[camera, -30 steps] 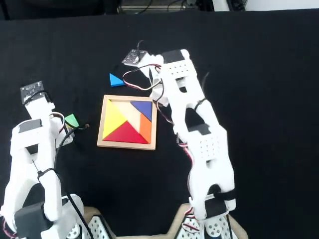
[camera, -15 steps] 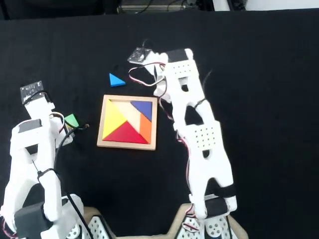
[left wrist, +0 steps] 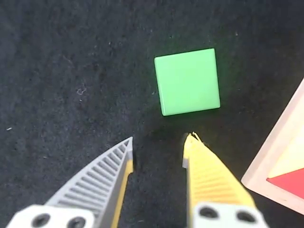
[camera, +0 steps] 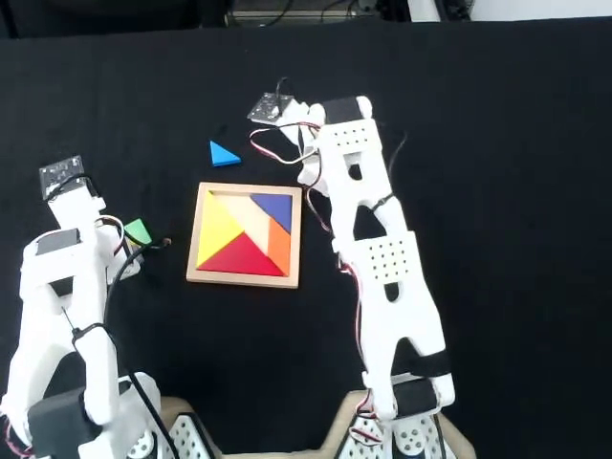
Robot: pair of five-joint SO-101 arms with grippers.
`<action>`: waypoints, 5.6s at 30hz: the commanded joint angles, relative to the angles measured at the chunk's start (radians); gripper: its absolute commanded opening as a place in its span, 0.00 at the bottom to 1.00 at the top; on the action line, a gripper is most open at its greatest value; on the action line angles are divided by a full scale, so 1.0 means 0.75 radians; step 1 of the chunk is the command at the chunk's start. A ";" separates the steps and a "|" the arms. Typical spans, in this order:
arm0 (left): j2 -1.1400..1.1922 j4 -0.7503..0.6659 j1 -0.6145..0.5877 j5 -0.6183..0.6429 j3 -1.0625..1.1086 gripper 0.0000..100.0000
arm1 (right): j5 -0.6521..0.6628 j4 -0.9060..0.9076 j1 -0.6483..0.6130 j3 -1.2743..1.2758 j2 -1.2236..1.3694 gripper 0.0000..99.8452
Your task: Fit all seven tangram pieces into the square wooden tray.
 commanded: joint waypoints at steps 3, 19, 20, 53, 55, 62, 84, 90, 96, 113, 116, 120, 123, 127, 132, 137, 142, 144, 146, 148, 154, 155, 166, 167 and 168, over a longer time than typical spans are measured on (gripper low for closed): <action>-0.029 -0.020 -0.005 0.004 -0.007 0.18 | 0.018 0.018 -0.035 -0.046 -0.005 0.18; -0.027 -0.023 -0.005 0.004 -0.007 0.18 | -0.153 0.131 -0.045 -0.134 -0.226 0.01; -0.027 -0.023 -0.005 0.004 -0.007 0.18 | -0.153 0.131 -0.047 -0.120 -0.236 0.01; -0.027 -0.023 0.044 0.000 0.007 0.18 | -0.176 -0.188 -0.186 -0.081 -0.146 0.01; -0.027 -0.023 0.044 0.000 0.007 0.18 | -0.145 -0.209 -0.174 -0.081 -0.116 0.01; -0.027 -0.023 0.044 0.000 0.007 0.18 | -0.088 -0.248 -0.135 -0.091 -0.007 0.01; -0.027 -0.025 0.046 0.000 0.011 0.18 | 0.115 0.135 0.385 0.091 -0.312 0.01; -0.025 -0.025 0.046 0.000 0.011 0.18 | 0.225 0.117 0.395 0.830 -0.821 0.01; -0.025 -0.025 0.073 0.000 0.015 0.18 | 0.460 -0.329 0.399 1.300 -1.169 0.06; -0.025 -0.098 0.071 0.000 0.066 0.18 | 0.495 -0.518 0.358 1.175 -0.717 0.01; -0.025 -0.098 0.069 0.000 0.062 0.18 | 0.495 -0.430 0.344 1.132 -0.688 0.01; -0.025 -0.098 0.073 0.000 0.060 0.18 | 0.495 -0.307 0.272 1.126 -0.688 0.01; -0.025 -0.098 0.073 0.000 0.060 0.18 | 0.491 -0.284 0.207 1.120 -0.688 0.01; -0.025 -0.098 0.073 0.000 0.062 0.18 | 0.475 -0.274 0.174 1.051 -0.690 0.01; -0.025 -0.098 0.073 0.000 0.062 0.18 | 0.405 -0.295 0.243 0.823 -0.729 0.01; -0.025 -0.098 0.073 0.000 0.062 0.18 | 0.468 -0.372 0.266 0.789 -0.701 0.06; -0.025 -0.098 0.071 0.000 0.060 0.18 | 0.706 -0.184 0.270 0.778 -0.662 0.36; -0.025 -0.098 0.071 0.000 0.060 0.18 | 0.904 -0.063 0.272 0.776 -0.656 0.38; -0.025 -0.098 0.071 0.000 0.060 0.18 | 0.994 -0.037 0.270 0.764 -0.654 0.38; -0.025 -0.098 0.071 0.000 0.060 0.18 | 1.025 -0.053 0.270 0.748 -0.650 0.38; -0.025 -0.100 0.069 0.000 0.058 0.18 | 1.070 -0.068 0.260 0.639 -0.529 0.38; -0.025 -0.100 0.069 0.000 0.058 0.18 | 1.070 -0.059 0.252 0.600 -0.492 0.38; -0.025 -0.100 0.071 0.000 0.056 0.18 | 1.064 0.039 0.245 0.179 -0.152 0.38; -0.025 -0.100 0.069 0.000 0.056 0.18 | 1.064 0.049 0.239 0.146 -0.126 0.38; -0.025 -0.100 0.069 0.000 0.056 0.18 | 1.064 0.057 0.237 0.118 -0.099 0.38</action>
